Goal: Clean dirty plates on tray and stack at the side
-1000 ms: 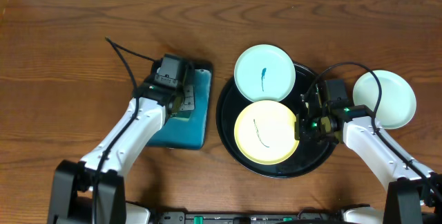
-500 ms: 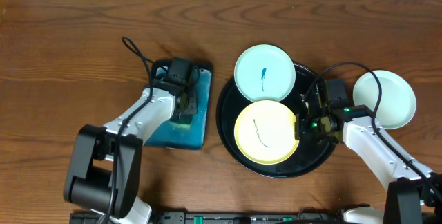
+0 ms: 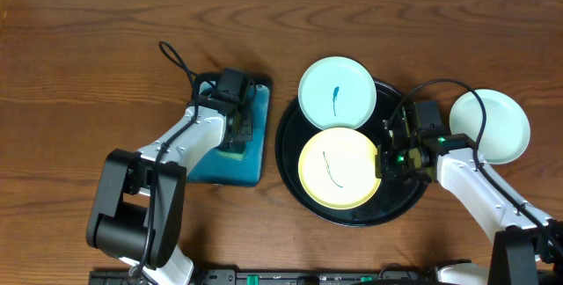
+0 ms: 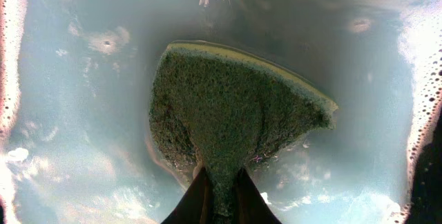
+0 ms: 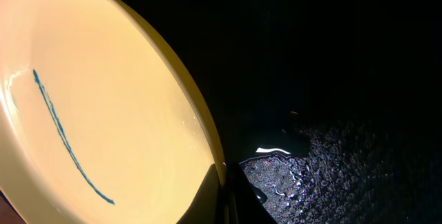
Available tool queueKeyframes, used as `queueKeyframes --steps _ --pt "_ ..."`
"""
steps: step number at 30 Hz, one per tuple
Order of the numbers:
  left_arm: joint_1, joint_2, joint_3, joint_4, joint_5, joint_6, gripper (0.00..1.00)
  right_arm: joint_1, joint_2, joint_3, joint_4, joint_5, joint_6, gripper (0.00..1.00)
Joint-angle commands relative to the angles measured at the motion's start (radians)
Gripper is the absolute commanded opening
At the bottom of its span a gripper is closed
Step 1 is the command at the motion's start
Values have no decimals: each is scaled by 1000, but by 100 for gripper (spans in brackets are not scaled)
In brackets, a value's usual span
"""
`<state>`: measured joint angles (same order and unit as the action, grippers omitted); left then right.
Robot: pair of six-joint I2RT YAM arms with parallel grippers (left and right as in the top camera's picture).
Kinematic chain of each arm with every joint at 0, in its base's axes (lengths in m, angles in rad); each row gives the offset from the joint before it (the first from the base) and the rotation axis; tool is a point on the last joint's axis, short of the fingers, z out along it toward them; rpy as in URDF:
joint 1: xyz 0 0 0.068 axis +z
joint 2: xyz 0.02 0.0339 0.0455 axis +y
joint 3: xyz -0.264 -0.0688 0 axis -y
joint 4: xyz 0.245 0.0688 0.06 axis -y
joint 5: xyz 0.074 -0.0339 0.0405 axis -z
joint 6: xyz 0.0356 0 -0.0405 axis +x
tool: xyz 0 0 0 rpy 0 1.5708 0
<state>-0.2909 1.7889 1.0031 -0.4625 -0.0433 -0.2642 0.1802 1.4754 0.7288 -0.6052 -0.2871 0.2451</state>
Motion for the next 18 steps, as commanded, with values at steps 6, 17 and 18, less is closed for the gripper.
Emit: queueKeyframes --steps 6,17,18 --pt "5 7 -50 -13 11 6 7 11 5 -6 2 10 11 1" --pt "34 -343 -50 -33 10 9 7 11 5 -6 0 10 11 1" --pt "35 -365 -50 -32 10 9 7 11 5 -6 0 10 12 1"
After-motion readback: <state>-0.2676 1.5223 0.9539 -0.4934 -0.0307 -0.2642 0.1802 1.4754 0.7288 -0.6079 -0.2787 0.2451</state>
